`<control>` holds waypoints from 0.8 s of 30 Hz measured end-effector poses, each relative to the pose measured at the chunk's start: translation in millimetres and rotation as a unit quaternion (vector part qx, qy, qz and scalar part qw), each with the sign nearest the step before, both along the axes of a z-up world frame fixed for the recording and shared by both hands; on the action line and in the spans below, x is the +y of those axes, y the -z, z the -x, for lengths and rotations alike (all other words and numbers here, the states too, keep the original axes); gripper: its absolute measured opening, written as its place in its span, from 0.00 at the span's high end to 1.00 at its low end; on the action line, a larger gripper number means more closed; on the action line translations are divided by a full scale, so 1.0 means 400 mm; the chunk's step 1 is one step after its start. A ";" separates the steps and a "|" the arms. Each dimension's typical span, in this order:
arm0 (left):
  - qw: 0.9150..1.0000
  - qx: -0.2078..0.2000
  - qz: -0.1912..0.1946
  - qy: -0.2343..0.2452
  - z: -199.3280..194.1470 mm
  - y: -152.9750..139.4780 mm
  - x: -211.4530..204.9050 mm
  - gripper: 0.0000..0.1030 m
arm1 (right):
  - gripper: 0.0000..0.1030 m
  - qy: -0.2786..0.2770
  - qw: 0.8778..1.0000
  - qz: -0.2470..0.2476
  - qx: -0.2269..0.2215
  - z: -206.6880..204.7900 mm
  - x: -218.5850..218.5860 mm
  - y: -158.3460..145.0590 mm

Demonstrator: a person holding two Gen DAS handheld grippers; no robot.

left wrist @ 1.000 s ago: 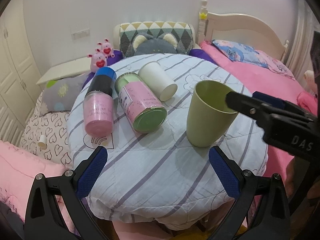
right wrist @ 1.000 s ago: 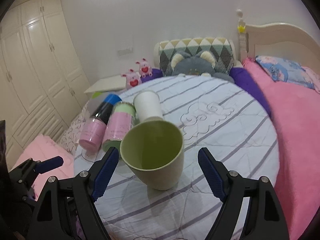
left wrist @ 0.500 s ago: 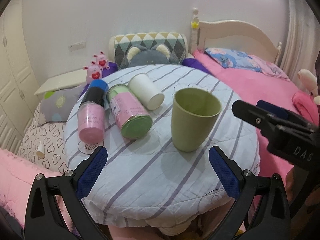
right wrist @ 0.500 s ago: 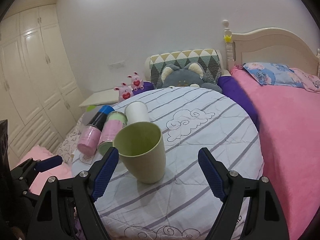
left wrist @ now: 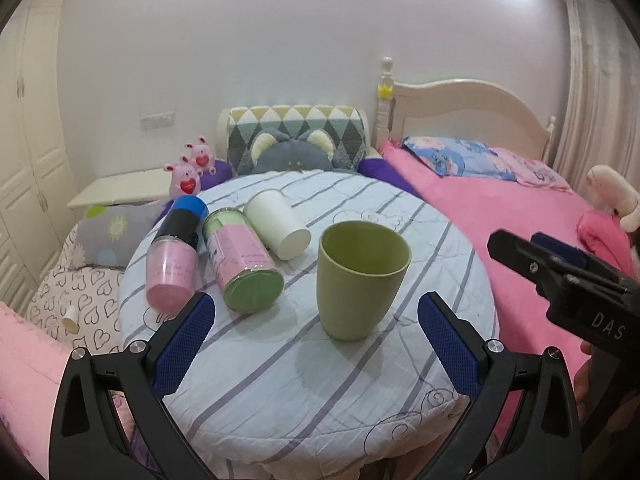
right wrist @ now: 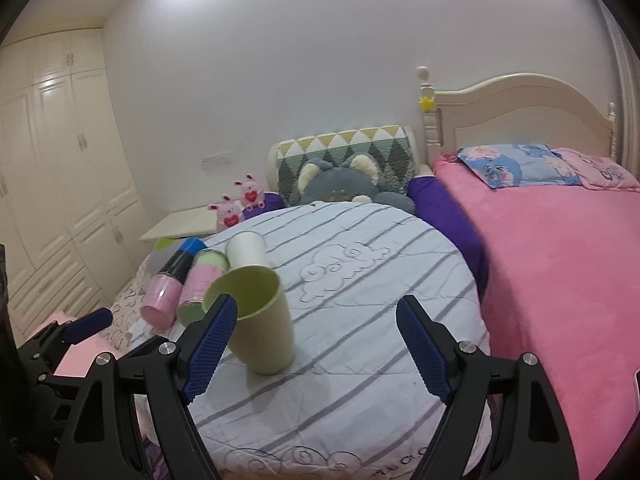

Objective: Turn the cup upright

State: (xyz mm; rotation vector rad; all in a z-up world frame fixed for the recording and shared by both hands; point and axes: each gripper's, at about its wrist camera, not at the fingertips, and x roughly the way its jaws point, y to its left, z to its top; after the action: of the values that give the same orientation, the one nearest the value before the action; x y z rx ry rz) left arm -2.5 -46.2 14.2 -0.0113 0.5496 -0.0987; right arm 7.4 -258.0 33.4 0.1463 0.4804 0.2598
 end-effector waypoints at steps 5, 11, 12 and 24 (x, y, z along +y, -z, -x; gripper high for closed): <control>1.000 -0.017 0.008 -0.012 0.005 0.005 0.002 0.00 | 0.19 0.007 1.000 -0.003 -0.004 0.011 -0.017 0.020; 0.998 -0.041 0.003 -0.038 0.011 0.020 0.008 0.00 | 0.19 0.005 1.000 0.015 -0.007 0.016 -0.009 0.053; 0.998 -0.042 0.003 -0.038 0.009 0.023 0.010 0.00 | 0.19 0.002 1.000 0.012 -0.006 0.017 -0.008 0.058; 0.997 -0.058 -0.005 -0.057 0.014 0.034 0.013 0.00 | 0.19 -0.013 1.000 0.025 -0.008 0.016 0.013 0.082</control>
State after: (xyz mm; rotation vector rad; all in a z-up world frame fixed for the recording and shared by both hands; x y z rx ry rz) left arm -8.2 -40.9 0.6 -0.0271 0.4333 0.0155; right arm 0.9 -253.0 0.7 0.0888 0.4723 0.2739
